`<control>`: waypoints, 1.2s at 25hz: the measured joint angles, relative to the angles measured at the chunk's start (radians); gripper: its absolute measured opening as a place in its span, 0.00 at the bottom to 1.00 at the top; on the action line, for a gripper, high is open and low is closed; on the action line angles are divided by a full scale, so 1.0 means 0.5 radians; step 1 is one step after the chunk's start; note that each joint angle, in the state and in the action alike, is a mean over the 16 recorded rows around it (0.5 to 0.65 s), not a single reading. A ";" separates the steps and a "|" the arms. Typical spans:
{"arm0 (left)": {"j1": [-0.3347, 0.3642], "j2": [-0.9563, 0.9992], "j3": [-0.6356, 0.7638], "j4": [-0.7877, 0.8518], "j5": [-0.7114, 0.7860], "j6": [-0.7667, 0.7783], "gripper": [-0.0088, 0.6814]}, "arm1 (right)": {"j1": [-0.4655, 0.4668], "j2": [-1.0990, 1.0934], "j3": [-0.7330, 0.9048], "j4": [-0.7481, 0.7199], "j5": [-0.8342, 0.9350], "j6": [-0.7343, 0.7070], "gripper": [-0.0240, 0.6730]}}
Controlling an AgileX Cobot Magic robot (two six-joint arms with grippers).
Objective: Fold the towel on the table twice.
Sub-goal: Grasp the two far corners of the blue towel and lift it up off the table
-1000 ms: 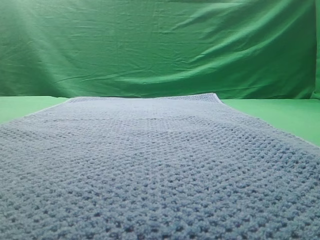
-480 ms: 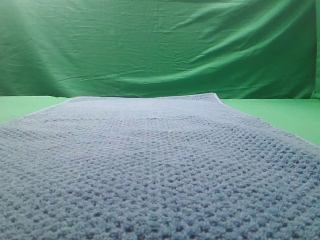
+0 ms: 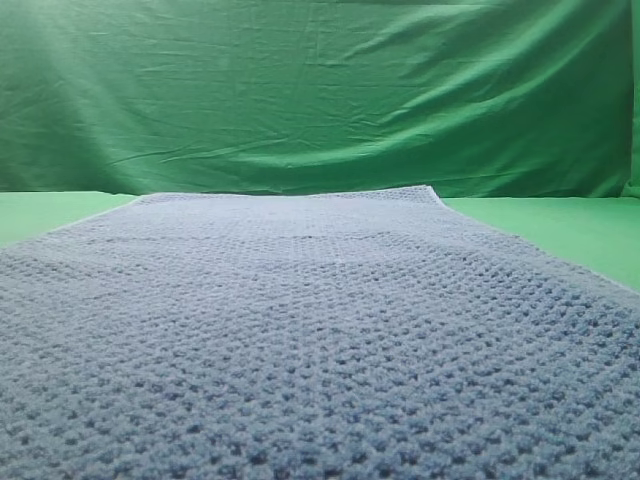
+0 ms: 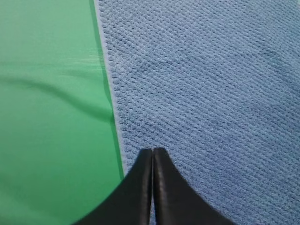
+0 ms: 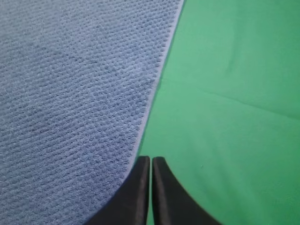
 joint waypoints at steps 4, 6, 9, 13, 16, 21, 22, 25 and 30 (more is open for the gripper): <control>-0.050 0.254 -0.112 0.049 -0.030 0.014 0.01 | 0.081 0.336 -0.213 -0.075 0.091 0.137 0.03; -0.074 0.378 -0.165 0.079 -0.058 0.022 0.01 | 0.106 0.505 -0.323 -0.101 0.129 0.199 0.03; -0.101 0.565 -0.235 0.128 -0.117 0.034 0.01 | 0.128 0.754 -0.482 -0.125 0.172 0.274 0.04; -0.116 0.804 -0.320 0.191 -0.209 0.043 0.02 | 0.137 1.055 -0.669 -0.137 0.202 0.327 0.09; -0.117 0.963 -0.383 0.222 -0.275 0.045 0.09 | 0.138 1.237 -0.776 -0.139 0.191 0.339 0.19; -0.117 1.171 -0.467 0.240 -0.367 0.005 0.34 | 0.138 1.446 -0.877 -0.137 0.119 0.341 0.47; -0.117 1.203 -0.480 0.241 -0.380 -0.008 0.40 | 0.138 1.475 -0.890 -0.137 0.103 0.341 0.53; -0.117 1.287 -0.514 0.242 -0.405 -0.048 0.57 | 0.138 1.541 -0.915 -0.134 0.052 0.341 0.70; -0.117 1.394 -0.554 0.243 -0.424 -0.115 0.84 | 0.138 1.605 -0.930 -0.130 -0.030 0.338 0.90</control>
